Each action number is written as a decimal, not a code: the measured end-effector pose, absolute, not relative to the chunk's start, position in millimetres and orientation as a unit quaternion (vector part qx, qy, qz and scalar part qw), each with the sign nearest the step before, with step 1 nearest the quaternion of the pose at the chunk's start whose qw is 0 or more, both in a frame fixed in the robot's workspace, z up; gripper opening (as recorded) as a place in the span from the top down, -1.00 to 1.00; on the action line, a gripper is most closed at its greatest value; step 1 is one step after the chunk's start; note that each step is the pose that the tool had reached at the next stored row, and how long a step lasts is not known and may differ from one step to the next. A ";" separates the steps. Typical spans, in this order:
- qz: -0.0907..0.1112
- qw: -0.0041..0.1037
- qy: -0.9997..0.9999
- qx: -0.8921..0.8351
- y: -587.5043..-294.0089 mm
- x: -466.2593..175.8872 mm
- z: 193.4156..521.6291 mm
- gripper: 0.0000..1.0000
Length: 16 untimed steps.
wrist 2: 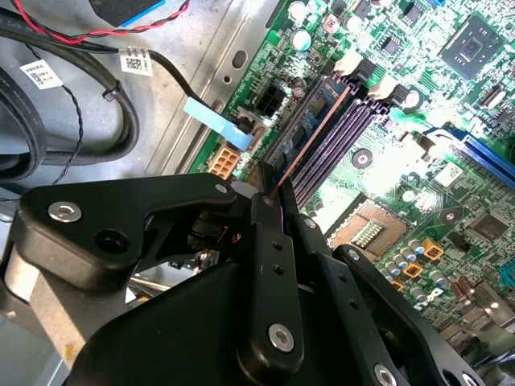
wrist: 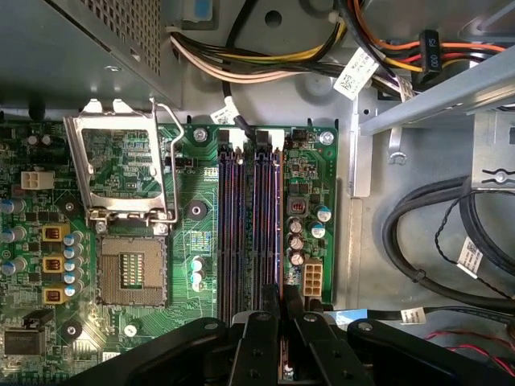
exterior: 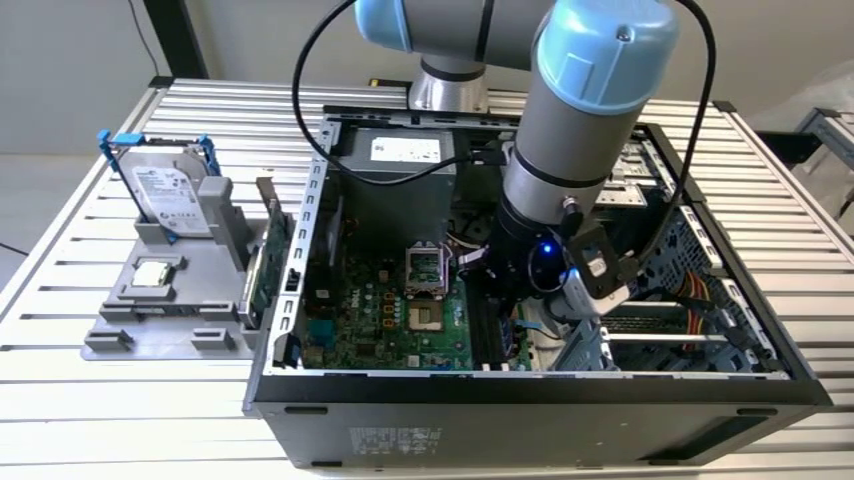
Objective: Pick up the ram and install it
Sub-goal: 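Insert the ram into the slot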
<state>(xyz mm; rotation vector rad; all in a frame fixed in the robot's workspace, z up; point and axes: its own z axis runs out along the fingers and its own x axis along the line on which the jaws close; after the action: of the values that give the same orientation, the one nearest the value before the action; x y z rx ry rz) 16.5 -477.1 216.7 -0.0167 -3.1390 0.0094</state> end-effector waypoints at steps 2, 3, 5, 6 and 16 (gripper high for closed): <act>0.003 0.001 -1.000 -0.005 -477.1 16.5 216.7 1.00; 0.003 0.001 -1.000 -0.005 -477.1 16.4 216.7 1.00; 0.003 0.001 -1.000 -0.005 -477.1 16.3 216.7 1.00; 0.003 0.001 -1.000 -0.006 -477.1 15.9 216.6 1.00; 0.003 0.001 -1.000 -0.008 -477.1 14.2 216.2 1.00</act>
<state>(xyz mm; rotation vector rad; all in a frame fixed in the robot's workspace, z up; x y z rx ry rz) 14.2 -477.1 216.2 -0.0243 -3.1390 0.0096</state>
